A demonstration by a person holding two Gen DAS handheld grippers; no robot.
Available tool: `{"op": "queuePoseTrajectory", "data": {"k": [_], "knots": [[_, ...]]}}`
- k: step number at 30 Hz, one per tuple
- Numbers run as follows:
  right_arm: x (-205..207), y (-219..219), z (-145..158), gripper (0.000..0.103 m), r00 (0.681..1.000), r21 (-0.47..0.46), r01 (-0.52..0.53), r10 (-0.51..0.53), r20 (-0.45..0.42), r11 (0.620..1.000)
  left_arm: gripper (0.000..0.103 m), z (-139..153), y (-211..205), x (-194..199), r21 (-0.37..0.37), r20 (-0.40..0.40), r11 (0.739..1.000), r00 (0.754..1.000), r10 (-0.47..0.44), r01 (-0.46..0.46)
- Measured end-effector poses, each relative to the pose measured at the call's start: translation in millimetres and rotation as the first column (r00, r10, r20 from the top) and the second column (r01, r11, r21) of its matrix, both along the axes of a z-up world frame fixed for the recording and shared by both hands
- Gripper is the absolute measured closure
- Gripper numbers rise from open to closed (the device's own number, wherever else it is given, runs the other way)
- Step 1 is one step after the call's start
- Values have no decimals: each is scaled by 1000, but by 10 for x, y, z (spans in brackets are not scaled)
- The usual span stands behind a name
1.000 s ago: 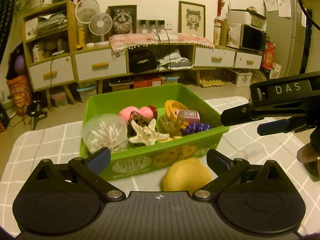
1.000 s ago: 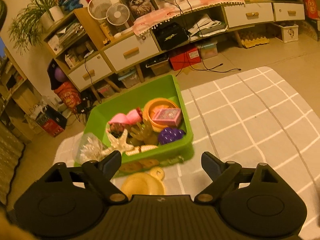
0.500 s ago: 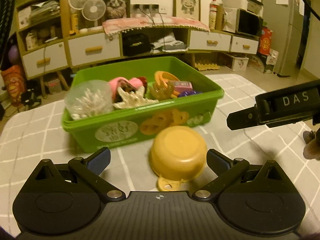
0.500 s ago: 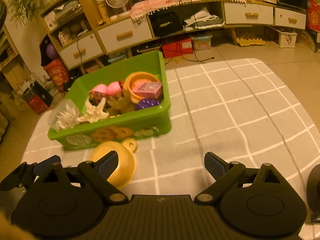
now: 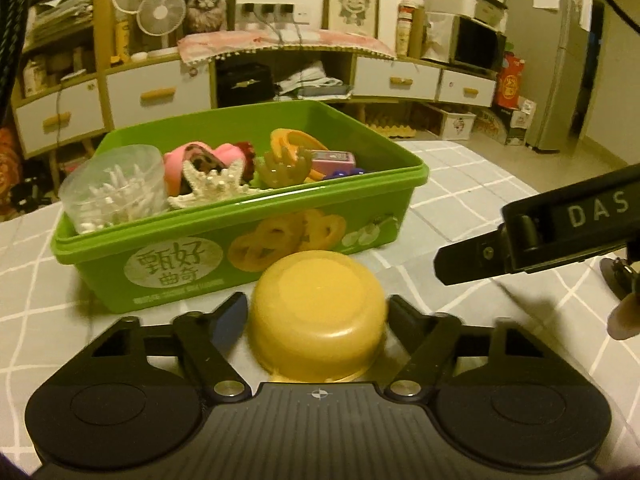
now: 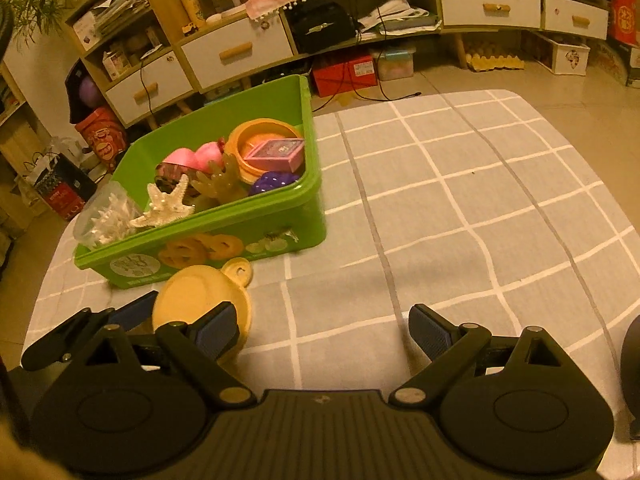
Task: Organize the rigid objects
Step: 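Withdraw both tools from the bin and lower the left tool onto the yellow pot, then grasp the yellow pot with the left tool while the right tool moves toward the red figurine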
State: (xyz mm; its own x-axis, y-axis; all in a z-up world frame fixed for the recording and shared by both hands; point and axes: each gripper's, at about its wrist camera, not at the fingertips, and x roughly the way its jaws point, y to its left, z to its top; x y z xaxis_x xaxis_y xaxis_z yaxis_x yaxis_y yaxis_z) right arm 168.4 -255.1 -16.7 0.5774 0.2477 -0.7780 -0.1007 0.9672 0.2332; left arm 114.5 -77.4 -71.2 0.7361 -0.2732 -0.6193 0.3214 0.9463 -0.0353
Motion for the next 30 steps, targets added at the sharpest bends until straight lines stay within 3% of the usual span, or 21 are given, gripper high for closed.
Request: {"op": "queuePoseTrajectory", "data": {"k": [8, 17, 22, 30], "knots": [[5, -57, -4, 26, 1000, -1, 24, -24, 2, 1000, 27, 183, 121, -177, -29, 91, 1000, 996, 6, -3], [-9, -9, -58, 26, 1000, -27, -5, 5, 2, 1000, 27, 274, 434, -251, -37, 93, 998, 994, 54, -51], [-80, 156, -167, 26, 994, -66, -102, 105, 38, 993, 27, 202, 570, -266, -29, 74, 996, 994, 83, -81], [-226, 497, -333, 26, 953, -122, -270, 283, 107, 955, 27, 120, 745, -270, -41, 49, 989, 989, 142, -140]]}}
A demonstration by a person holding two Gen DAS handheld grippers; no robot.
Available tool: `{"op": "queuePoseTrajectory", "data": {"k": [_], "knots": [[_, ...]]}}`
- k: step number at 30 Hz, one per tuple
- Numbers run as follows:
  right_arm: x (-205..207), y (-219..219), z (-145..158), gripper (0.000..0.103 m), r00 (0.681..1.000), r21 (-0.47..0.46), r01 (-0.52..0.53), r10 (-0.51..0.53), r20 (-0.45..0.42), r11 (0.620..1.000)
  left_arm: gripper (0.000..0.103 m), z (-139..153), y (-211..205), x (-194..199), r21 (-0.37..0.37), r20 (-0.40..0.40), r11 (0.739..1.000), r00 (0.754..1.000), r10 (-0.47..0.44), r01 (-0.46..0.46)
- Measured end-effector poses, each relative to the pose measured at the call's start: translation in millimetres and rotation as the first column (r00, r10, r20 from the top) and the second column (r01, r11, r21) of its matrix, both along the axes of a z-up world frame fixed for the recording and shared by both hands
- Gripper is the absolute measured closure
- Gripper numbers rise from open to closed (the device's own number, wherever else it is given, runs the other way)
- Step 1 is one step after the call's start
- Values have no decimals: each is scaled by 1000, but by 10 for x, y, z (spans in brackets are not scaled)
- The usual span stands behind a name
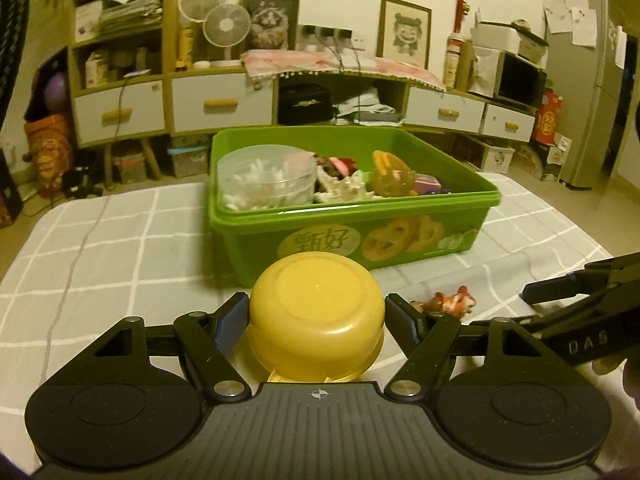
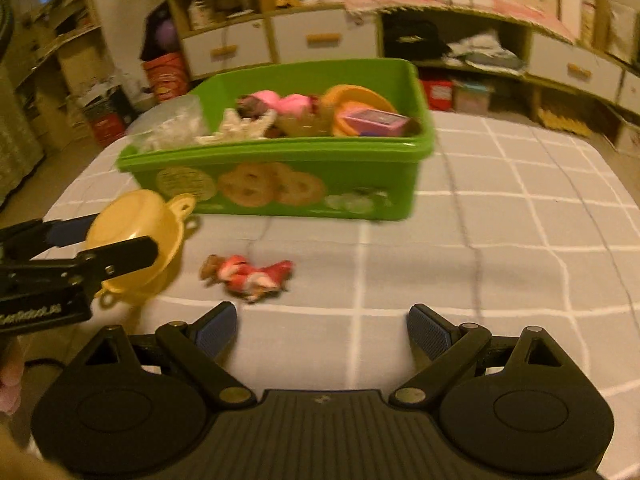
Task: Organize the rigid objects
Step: 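Grasp the yellow pot with the left tool while the right tool moves toward the red figurine, then grasp the red-and-white figurine with the right tool while the left tool holds the pot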
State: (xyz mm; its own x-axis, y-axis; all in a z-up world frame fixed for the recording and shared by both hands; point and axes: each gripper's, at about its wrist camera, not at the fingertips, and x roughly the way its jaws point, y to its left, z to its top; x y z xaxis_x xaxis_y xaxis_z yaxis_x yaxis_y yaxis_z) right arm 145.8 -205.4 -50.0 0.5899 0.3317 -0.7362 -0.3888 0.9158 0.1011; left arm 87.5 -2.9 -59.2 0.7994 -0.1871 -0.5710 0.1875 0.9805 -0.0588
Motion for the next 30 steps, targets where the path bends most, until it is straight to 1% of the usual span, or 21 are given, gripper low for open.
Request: {"op": "queuePoseTrajectory", "data": {"k": [3, 6, 8, 11, 13, 17, 23, 26, 28, 30], "knots": [[-26, 98, -17, 26, 999, 7, -43, 43, 19, 999, 27, -24, 60, 5, -4, -7, 1000, 1000, 8, -8], [-43, 190, -31, 30, 998, -5, -60, 60, 36, 998, 27, -55, 107, 3, -11, -15, 1000, 1000, 18, -18], [-35, 238, -30, 30, 997, -11, -66, 66, 41, 998, 27, -70, 142, 2, -17, -20, 1000, 1000, 22, -22], [-34, 290, -42, 31, 997, -16, -66, 66, 50, 998, 27, -91, 168, 4, -21, -24, 999, 999, 26, -27], [-28, 321, -51, 34, 996, -22, -62, 63, 63, 998, 27, -99, 174, 9, -24, -26, 999, 999, 30, -30], [-27, 369, -68, 37, 994, -34, -47, 50, 93, 998, 27, -101, 182, 24, -29, -29, 999, 999, 36, -37], [-23, 422, -77, 47, 991, -61, -39, 46, 128, 997, 27, -103, 183, 32, -32, -32, 999, 999, 38, -40], [-32, 432, -76, 54, 989, -68, -33, 42, 139, 997, 27, -106, 181, 31, -32, -34, 999, 999, 41, -42], [-36, 435, -73, 62, 988, -71, -33, 43, 145, 997, 27, -107, 178, 32, -31, -34, 999, 999, 41, -42], [-31, 436, -69, 67, 988, -71, -35, 45, 148, 997, 27, -110, 178, 34, -31, -34, 999, 999, 41, -42]]}}
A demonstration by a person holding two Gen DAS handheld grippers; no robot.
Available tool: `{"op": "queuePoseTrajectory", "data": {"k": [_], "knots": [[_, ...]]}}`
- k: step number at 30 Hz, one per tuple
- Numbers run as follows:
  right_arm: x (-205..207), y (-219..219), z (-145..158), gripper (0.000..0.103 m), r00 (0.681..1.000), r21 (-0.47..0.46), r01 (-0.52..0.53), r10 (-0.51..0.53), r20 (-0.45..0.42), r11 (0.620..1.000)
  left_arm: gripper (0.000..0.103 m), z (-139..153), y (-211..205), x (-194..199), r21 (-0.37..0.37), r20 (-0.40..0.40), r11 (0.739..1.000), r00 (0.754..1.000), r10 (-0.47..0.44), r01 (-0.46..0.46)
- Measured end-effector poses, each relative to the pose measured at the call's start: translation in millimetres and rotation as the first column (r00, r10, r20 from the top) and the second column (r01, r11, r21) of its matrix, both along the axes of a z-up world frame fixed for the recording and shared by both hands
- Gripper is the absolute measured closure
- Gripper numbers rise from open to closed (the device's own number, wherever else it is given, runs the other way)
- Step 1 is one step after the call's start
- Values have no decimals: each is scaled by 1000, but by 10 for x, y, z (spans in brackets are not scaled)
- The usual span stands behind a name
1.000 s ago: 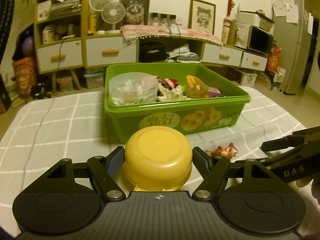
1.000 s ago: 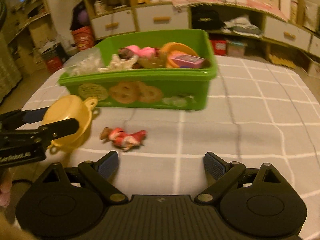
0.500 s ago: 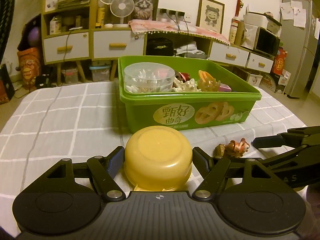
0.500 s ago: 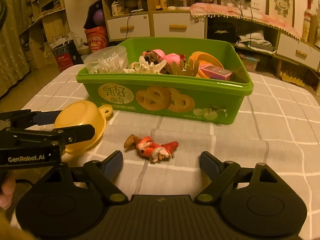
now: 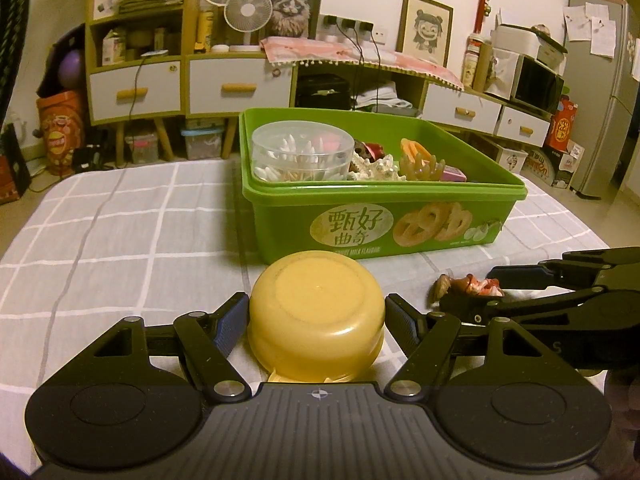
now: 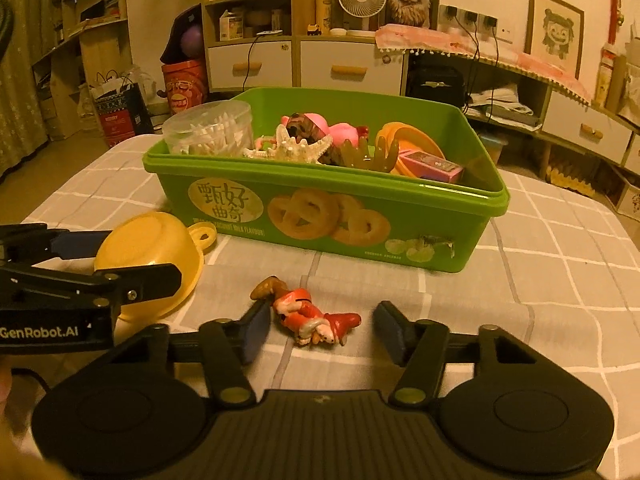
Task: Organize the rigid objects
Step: 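Grasp the red-and-white figurine with the right tool while the left tool holds the pot, then carry the pot in the left tool and figurine in the right tool over the bin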
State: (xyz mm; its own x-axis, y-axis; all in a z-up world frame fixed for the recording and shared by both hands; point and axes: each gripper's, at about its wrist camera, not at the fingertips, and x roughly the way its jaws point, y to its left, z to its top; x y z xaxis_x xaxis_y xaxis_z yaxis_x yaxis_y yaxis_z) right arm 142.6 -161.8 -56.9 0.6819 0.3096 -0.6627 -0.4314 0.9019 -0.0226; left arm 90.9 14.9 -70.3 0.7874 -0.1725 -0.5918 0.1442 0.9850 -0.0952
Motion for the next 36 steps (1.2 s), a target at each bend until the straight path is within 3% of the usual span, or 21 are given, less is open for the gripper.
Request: {"op": "queuePoseTrajectory", "data": {"k": [6, 22, 36], "knots": [[-4, 5, 8, 76, 1000, -1, -11, 11, 3, 1000, 27, -8, -3, -4, 3, 1, 1000, 1000, 0, 0], [-11, -27, 66, 76, 1000, 23, -3, 3, -5, 1000, 27, 25, 2, -26, -6, 4, 1000, 1000, 4, -4], [-11, -198, 310, 76, 999, 126, 50, -50, -2, 991, 27, 228, -72, -114, -32, 45, 999, 999, -19, 20]]}}
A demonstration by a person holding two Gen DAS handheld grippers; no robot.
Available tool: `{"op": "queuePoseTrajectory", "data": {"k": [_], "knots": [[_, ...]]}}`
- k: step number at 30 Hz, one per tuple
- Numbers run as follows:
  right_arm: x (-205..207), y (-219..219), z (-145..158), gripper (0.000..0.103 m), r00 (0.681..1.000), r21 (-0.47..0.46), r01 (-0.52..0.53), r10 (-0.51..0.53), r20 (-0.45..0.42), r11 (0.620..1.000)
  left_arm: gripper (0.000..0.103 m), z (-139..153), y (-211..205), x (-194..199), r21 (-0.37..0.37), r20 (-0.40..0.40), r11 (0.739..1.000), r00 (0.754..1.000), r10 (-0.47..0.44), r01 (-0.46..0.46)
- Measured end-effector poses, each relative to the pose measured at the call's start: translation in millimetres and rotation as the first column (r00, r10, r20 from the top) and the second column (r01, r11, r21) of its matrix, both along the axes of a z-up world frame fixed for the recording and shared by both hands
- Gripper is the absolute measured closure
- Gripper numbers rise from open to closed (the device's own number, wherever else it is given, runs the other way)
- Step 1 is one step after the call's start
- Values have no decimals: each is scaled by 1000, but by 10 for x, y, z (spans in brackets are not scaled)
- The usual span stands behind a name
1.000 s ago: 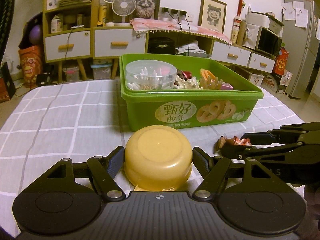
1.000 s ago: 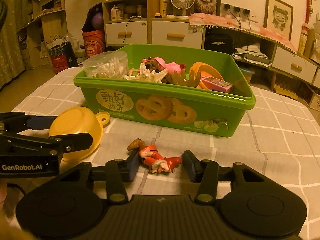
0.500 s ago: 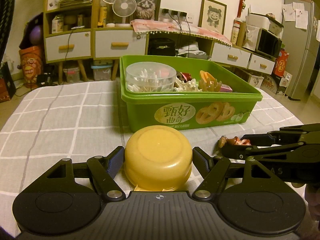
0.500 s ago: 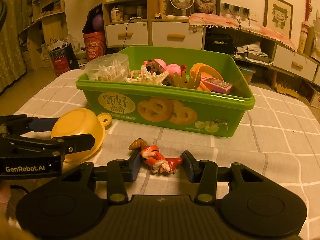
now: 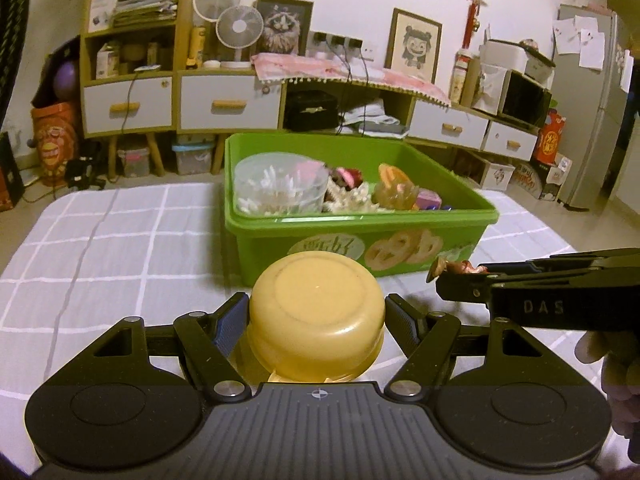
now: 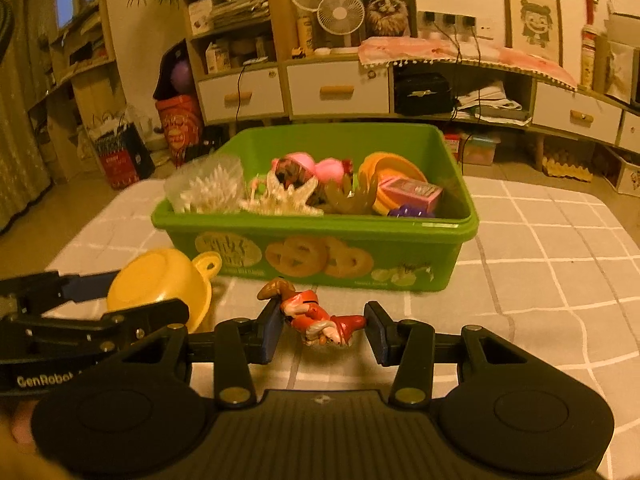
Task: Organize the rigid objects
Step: 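Carry the pot in the left tool and figurine in the right tool over the bin, then open both tools to release the pot and figurine into the bin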
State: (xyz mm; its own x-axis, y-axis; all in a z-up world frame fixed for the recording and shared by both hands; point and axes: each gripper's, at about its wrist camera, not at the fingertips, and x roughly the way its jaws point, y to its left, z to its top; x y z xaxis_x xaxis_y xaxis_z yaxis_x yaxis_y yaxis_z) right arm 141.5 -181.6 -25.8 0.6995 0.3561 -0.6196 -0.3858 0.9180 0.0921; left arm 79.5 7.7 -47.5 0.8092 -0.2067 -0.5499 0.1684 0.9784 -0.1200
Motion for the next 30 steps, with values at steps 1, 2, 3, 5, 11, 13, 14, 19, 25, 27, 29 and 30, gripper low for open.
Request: {"op": "queuePoseTrajectory", "data": {"k": [1, 2, 3, 5, 11, 13, 14, 19, 25, 27, 29, 30], "knots": [[2, -20, 32, 76, 1000, 13, 7, -7, 3, 1000, 27, 26, -6, -4, -3, 5, 1000, 1000, -2, 2], [1, -35, 58, 76, 1000, 23, 12, -12, 5, 1000, 27, 50, -11, -7, -6, 11, 1000, 1000, -3, 3], [4, -53, 86, 76, 1000, 34, 19, -19, 6, 999, 27, 75, -17, -12, -9, 17, 1000, 1000, -5, 5], [17, -89, 140, 76, 999, 57, 33, -34, 8, 998, 27, 131, -24, -1, -18, 28, 1000, 1000, -8, 8], [121, -173, 355, 76, 998, 128, 58, -59, 7, 990, 27, 386, -5, 148, -30, 92, 1000, 996, -5, 8], [198, -195, 417, 76, 998, 140, 67, -69, 11, 988, 27, 477, 10, 252, -30, 116, 1000, 993, 1, 2], [244, -208, 439, 76, 997, 143, 74, -77, 15, 987, 27, 525, 14, 341, -27, 125, 1000, 992, 3, 1], [501, -233, 476, 76, 994, 132, 101, -107, 38, 986, 27, 689, 31, 923, -1, 102, 1000, 995, 13, -12], [769, -256, 427, 76, 991, 118, 122, -128, 45, 985, 27, 602, -17, 1626, 48, -39, 998, 999, 29, -27], [827, -267, 410, 76, 990, 115, 123, -129, 47, 986, 27, 539, -17, 1806, 49, -99, 998, 994, 42, -37], [868, -267, 389, 76, 991, 109, 120, -126, 51, 987, 27, 476, 1, 1960, 37, -160, 998, 986, 55, -50], [888, -263, 378, 76, 991, 104, 116, -122, 52, 988, 27, 447, 14, 2025, 31, -183, 998, 981, 65, -60]]}}
